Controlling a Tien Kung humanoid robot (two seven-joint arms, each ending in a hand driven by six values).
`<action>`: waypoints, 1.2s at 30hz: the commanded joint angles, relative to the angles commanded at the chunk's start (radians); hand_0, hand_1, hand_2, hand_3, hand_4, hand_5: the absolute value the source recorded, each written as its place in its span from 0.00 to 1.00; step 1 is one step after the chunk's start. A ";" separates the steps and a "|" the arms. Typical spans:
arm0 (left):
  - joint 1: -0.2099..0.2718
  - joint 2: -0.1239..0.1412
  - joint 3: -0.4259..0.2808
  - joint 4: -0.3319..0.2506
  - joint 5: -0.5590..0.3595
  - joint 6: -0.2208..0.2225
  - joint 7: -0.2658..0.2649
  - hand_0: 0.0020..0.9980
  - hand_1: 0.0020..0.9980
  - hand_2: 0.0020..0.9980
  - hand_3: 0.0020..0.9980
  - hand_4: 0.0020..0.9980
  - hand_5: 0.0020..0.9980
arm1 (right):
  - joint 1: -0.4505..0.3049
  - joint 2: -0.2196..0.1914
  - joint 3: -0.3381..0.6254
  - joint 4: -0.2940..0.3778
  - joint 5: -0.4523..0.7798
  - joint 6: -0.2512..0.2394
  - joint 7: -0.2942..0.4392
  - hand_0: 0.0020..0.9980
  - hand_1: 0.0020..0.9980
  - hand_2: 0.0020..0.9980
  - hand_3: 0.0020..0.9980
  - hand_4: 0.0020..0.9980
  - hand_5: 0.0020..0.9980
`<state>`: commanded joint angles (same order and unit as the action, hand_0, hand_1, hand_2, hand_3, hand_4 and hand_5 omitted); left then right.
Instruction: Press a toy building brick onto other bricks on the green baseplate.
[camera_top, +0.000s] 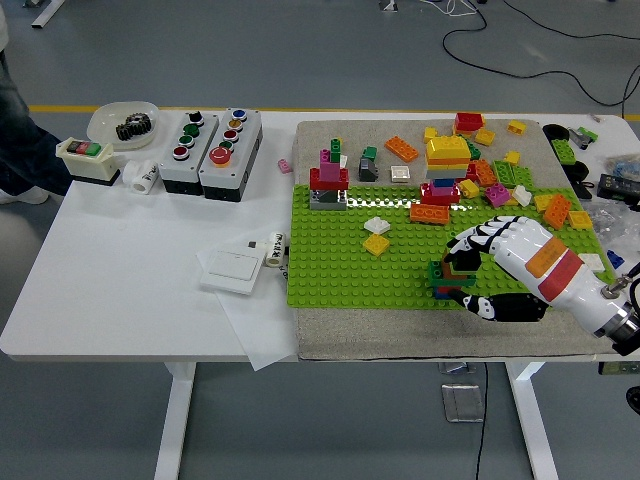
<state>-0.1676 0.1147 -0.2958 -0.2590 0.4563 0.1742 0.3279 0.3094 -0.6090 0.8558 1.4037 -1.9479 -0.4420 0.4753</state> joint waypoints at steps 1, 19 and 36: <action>0.000 0.000 0.000 0.000 0.000 0.000 0.000 0.49 0.57 0.65 0.62 0.66 0.75 | 0.000 0.001 -0.001 -0.002 0.002 0.000 0.000 0.54 0.57 0.64 0.57 0.76 0.38; -0.001 0.000 0.004 0.001 -0.005 0.000 -0.003 0.49 0.57 0.65 0.62 0.66 0.74 | -0.001 -0.001 0.001 0.000 0.006 0.004 -0.003 0.54 0.57 0.64 0.57 0.76 0.38; 0.001 -0.001 0.001 0.002 -0.002 0.000 -0.001 0.49 0.56 0.65 0.62 0.66 0.74 | -0.004 -0.001 0.019 0.004 0.012 -0.008 0.003 0.54 0.57 0.65 0.58 0.77 0.38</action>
<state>-0.1668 0.1136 -0.2947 -0.2569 0.4544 0.1745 0.3267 0.3052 -0.6098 0.8746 1.4079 -1.9363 -0.4500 0.4784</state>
